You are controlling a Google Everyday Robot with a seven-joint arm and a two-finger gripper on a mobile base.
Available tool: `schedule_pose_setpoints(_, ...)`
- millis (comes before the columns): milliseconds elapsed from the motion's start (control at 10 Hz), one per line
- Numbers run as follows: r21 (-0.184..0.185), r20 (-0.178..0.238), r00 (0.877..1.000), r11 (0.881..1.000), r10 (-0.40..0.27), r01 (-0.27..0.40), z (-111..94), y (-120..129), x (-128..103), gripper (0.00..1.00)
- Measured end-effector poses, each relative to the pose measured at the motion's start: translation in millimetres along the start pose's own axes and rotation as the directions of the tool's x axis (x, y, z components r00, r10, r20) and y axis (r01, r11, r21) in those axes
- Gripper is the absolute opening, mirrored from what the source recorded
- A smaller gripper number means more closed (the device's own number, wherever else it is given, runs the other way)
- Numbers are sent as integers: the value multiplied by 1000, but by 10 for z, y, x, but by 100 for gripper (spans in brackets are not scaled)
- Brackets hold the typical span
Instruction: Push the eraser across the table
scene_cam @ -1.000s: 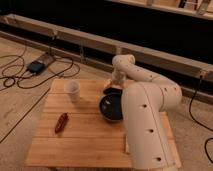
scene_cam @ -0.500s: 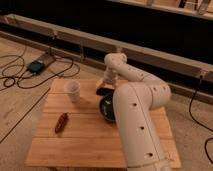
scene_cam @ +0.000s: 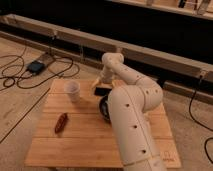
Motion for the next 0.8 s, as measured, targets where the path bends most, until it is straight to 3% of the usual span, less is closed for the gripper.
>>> schedule_pose_setpoints(800, -5, -111, 993, 999, -52, 51, 92, 792, 113, 80)
